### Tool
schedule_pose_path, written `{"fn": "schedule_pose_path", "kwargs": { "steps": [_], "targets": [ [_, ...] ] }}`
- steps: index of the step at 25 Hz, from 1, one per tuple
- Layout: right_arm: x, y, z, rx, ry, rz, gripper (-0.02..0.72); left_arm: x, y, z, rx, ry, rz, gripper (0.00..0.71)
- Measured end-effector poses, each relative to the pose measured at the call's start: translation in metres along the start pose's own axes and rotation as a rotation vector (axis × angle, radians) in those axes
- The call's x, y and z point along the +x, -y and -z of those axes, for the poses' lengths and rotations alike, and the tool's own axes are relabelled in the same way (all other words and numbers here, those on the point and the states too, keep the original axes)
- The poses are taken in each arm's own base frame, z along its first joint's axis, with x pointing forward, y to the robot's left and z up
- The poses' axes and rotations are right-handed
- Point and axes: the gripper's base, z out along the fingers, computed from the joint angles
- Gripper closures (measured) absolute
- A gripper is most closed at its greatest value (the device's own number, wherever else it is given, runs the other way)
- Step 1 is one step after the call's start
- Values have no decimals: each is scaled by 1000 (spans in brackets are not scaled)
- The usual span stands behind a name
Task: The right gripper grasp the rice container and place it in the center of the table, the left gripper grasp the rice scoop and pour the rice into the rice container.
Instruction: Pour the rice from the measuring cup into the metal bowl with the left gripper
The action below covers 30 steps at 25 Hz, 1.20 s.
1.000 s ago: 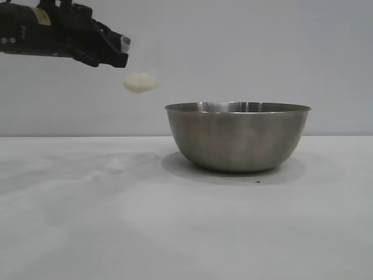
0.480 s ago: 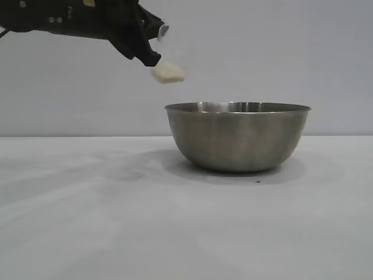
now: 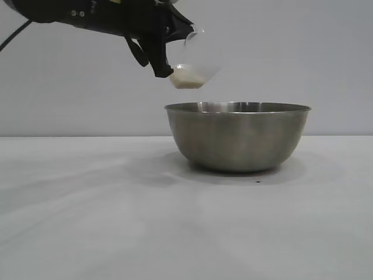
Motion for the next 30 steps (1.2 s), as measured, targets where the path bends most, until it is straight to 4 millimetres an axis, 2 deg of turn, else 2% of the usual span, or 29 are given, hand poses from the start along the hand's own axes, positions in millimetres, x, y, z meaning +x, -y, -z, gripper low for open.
{"fn": "schedule_pose_path", "kwargs": {
  "steps": [9,19,26,30],
  "targets": [
    [0,0,0,0,0,0,648,-30,12,-9,43,65,-392,710],
    [0,0,0,0,0,0,648,-31,22,-9,138,67,-844,710],
    [0,0,0,0,0,0,648,-33,25,-9,144,116,-1178,710],
    [0,0,0,0,0,0,648,-37,26,-9,117,173,-1277,710]
  ]
}}
